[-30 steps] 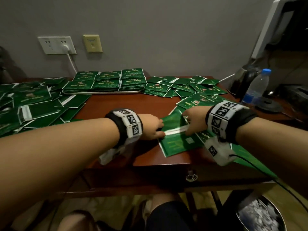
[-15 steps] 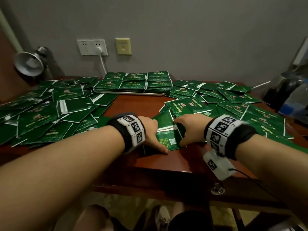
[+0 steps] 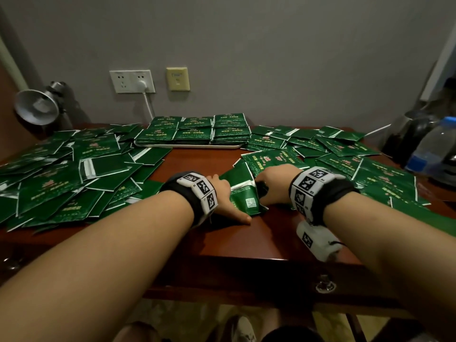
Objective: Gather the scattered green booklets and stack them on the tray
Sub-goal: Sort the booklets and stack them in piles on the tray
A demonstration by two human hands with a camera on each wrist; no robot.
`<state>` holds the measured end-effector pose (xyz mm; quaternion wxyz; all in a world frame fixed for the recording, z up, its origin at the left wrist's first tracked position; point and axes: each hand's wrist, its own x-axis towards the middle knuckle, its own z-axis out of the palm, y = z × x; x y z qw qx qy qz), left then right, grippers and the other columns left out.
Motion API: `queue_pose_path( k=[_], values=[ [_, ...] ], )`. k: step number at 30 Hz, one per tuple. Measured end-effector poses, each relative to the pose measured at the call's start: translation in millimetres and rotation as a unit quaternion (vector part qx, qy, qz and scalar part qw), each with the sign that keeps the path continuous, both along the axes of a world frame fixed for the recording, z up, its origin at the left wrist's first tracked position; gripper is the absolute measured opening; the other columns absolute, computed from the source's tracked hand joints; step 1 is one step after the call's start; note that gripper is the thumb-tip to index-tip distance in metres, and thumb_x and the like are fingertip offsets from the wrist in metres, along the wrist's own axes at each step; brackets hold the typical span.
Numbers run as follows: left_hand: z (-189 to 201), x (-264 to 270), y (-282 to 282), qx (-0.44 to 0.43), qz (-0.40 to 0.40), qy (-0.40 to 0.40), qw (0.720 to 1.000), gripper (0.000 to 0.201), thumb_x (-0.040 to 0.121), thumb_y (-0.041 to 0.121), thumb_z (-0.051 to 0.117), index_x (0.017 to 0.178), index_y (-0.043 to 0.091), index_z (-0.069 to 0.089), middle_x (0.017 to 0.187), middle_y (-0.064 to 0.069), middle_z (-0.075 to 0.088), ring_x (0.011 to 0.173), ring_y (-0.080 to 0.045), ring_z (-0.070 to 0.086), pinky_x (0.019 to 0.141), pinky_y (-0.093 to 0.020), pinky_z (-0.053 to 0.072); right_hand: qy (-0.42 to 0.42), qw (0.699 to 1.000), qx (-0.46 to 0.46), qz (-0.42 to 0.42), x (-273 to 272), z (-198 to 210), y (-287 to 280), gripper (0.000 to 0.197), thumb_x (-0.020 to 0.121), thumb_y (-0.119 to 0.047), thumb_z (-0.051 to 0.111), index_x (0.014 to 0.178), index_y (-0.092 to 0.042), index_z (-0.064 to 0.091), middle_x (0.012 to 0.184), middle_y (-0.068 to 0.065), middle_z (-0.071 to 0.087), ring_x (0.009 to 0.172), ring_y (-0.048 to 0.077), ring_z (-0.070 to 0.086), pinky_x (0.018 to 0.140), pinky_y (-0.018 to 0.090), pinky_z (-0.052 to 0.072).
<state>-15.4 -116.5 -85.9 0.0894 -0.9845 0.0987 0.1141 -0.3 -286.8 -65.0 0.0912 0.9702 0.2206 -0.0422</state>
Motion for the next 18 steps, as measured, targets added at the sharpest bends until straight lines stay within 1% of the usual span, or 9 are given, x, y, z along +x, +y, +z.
queue_pose_path(
  k=[4, 6, 8, 10, 12, 14, 16, 17, 18],
  values=[
    [-1, -2, -2, -0.005, 0.0, -0.015, 1.0, 0.104, 0.063, 0.09, 0.05, 0.128, 0.009, 0.051, 0.135, -0.02, 0.046, 0.122, -0.034, 0.046, 0.101, -0.041, 0.041, -0.012, 1.0, -0.014, 0.003, 4, -1, 3, 0.026, 0.074, -0.05, 0.063, 0.084, -0.027, 0.057, 0.084, -0.001, 0.065, 0.075, 0.024, 0.06, 0.061, 0.026, 0.045],
    [1, -4, -2, 0.0, -0.006, -0.019, 1.0, 0.102, 0.064, 0.091, 0.046, 0.126, 0.01, 0.055, 0.132, -0.02, 0.049, 0.118, -0.034, 0.048, 0.097, -0.041, 0.042, -0.012, 1.0, -0.021, 0.002, 5, 0, 6, 0.028, 0.074, -0.049, 0.061, 0.088, -0.025, 0.06, 0.085, -0.001, 0.065, 0.076, 0.025, 0.061, 0.064, 0.027, 0.049],
    [4, -6, -2, 0.016, -0.012, -0.009, 1.0, 0.106, 0.063, 0.094, 0.042, 0.124, 0.008, 0.056, 0.135, -0.021, 0.048, 0.12, -0.035, 0.047, 0.097, -0.042, 0.04, -0.015, 0.999, -0.031, -0.001, 5, 0, 9, 0.026, 0.072, -0.045, 0.06, 0.086, -0.023, 0.06, 0.082, -0.001, 0.065, 0.072, 0.024, 0.061, 0.064, 0.029, 0.053],
    [6, -8, -3, 0.027, -0.013, 0.003, 1.0, 0.107, 0.063, 0.093, 0.042, 0.123, 0.005, 0.056, 0.138, -0.024, 0.045, 0.124, -0.037, 0.045, 0.1, -0.043, 0.039, -0.02, 0.999, -0.044, 0.0, 3, 2, 12, 0.024, 0.071, -0.043, 0.059, 0.083, -0.021, 0.061, 0.078, 0.0, 0.064, 0.069, 0.024, 0.061, 0.059, 0.027, 0.05],
    [8, -12, -5, 0.021, -0.01, 0.004, 1.0, 0.108, 0.064, 0.092, 0.046, 0.127, 0.005, 0.053, 0.14, -0.024, 0.044, 0.125, -0.037, 0.045, 0.1, -0.043, 0.039, -0.031, 0.998, -0.048, 0.003, 1, 3, 14, 0.024, 0.072, -0.043, 0.059, 0.081, -0.021, 0.062, 0.076, 0.001, 0.064, 0.068, 0.024, 0.06, 0.057, 0.026, 0.046],
    [8, -13, -5, -0.009, -0.015, -0.003, 1.0, 0.102, 0.065, 0.088, 0.051, 0.127, 0.007, 0.052, 0.131, -0.019, 0.052, 0.117, -0.034, 0.052, 0.093, -0.038, 0.044, -0.043, 0.998, -0.048, 0.004, 1, 2, 14, 0.023, 0.072, -0.044, 0.059, 0.076, -0.021, 0.06, 0.073, 0.0, 0.062, 0.065, 0.024, 0.058, 0.056, 0.026, 0.043],
    [11, -12, -4, -0.065, -0.033, -0.015, 0.997, 0.088, 0.068, 0.078, 0.06, 0.123, 0.011, 0.048, 0.112, -0.01, 0.061, 0.098, -0.029, 0.06, 0.082, -0.034, 0.05, -0.049, 0.998, -0.047, 0.002, 2, 1, 15, 0.023, 0.072, -0.043, 0.058, 0.078, -0.021, 0.061, 0.074, -0.001, 0.062, 0.066, 0.023, 0.058, 0.057, 0.026, 0.044],
    [12, -10, -3, -0.085, -0.041, -0.017, 0.995, 0.089, 0.067, 0.075, 0.062, 0.127, 0.011, 0.043, 0.11, -0.007, 0.062, 0.094, -0.028, 0.061, 0.081, -0.037, 0.053, -0.047, 0.998, -0.044, -0.002, 2, 1, 15, 0.023, 0.073, -0.042, 0.058, 0.081, -0.022, 0.062, 0.076, -0.001, 0.063, 0.068, 0.024, 0.059, 0.059, 0.027, 0.045],
    [12, -8, -2, -0.096, -0.055, -0.018, 0.994, 0.098, 0.065, 0.075, 0.063, 0.135, 0.012, 0.035, 0.116, -0.008, 0.06, 0.099, -0.028, 0.06, 0.084, -0.04, 0.053, -0.044, 0.998, -0.042, -0.005, 3, 2, 15, 0.023, 0.074, -0.042, 0.057, 0.084, -0.022, 0.063, 0.079, 0.0, 0.064, 0.071, 0.024, 0.06, 0.06, 0.027, 0.046]
  ],
)
